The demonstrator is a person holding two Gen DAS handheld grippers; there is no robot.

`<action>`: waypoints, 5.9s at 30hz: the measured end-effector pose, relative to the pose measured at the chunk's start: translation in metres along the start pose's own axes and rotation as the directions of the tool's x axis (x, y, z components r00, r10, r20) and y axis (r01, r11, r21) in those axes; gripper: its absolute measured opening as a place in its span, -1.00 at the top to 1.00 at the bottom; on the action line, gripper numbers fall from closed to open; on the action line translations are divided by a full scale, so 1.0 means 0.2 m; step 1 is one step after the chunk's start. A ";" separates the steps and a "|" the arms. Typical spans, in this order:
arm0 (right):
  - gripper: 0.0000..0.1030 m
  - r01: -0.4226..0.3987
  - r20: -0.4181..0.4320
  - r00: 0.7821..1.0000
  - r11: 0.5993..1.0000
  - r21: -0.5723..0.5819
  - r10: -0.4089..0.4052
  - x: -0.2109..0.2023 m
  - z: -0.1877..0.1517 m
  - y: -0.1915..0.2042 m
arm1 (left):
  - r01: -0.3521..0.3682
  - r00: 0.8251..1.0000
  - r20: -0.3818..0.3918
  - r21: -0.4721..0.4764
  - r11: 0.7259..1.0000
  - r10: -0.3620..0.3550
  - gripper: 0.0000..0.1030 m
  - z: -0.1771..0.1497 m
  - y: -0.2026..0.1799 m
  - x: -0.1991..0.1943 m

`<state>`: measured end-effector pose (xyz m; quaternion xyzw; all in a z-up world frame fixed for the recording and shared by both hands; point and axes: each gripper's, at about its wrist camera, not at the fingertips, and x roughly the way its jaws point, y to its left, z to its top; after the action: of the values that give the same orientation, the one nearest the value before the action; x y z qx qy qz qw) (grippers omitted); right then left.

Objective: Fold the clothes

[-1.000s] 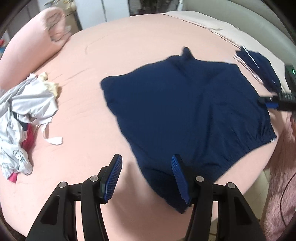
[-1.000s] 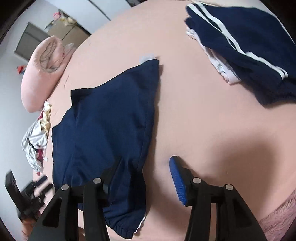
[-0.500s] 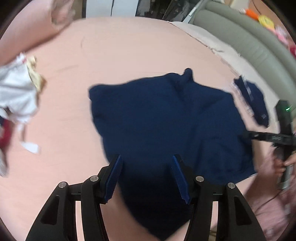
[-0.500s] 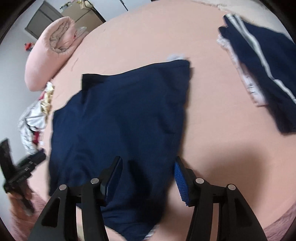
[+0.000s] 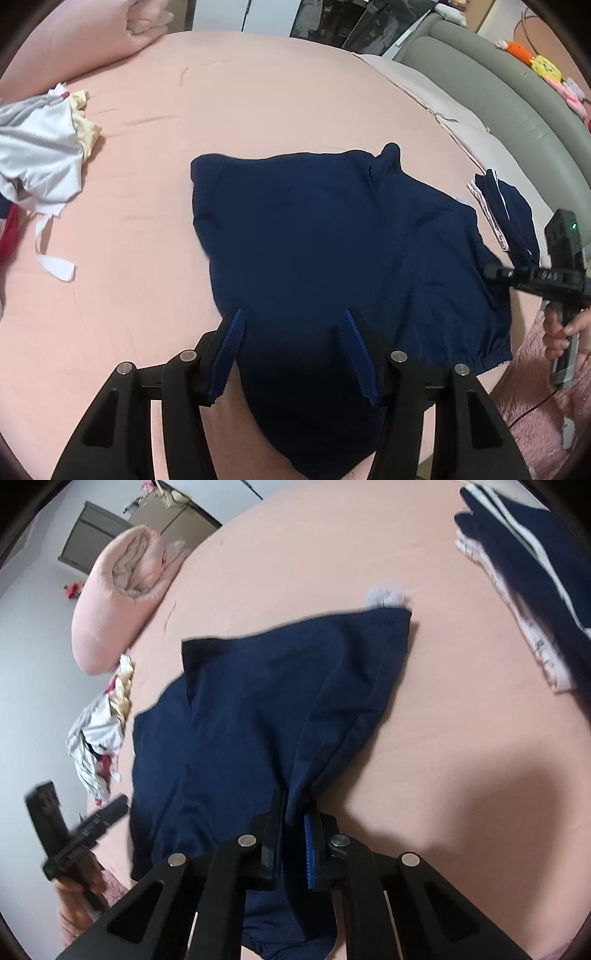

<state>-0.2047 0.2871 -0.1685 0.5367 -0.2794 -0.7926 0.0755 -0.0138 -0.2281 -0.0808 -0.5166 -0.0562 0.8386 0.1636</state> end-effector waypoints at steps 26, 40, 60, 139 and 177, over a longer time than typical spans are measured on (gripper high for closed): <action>0.27 0.174 -0.036 0.983 0.978 -0.113 -0.179 0.09 -0.08 0.31 | 0.006 1.000 0.023 0.022 1.000 -0.007 -0.03 -0.10 -0.03 0.02; 0.26 0.040 -0.065 0.997 0.983 -0.177 -0.052 0.07 -0.11 0.43 | 0.357 0.917 -0.178 -0.037 0.933 -0.358 -0.03 -0.13 -0.26 0.05; 0.17 0.029 -0.115 0.990 0.901 -0.433 -0.087 0.19 -0.14 0.68 | 0.113 0.973 -0.190 -0.088 0.990 -0.128 0.94 -0.09 -0.01 -0.11; -0.08 0.122 -0.018 0.985 0.762 -0.635 -0.173 0.14 -0.18 0.66 | -0.021 0.986 -0.155 0.209 0.978 0.054 0.70 -0.14 -0.04 -0.06; -0.08 0.166 0.072 0.986 0.837 -0.521 -0.151 0.43 0.56 0.74 | -0.060 0.998 0.036 0.058 0.997 0.058 0.86 0.13 0.36 -0.01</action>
<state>-0.3675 0.1692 -0.1311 0.5058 -0.0080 -0.8495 0.1497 -0.0516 -0.2939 -0.0848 -0.4987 -0.0189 0.8530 0.1530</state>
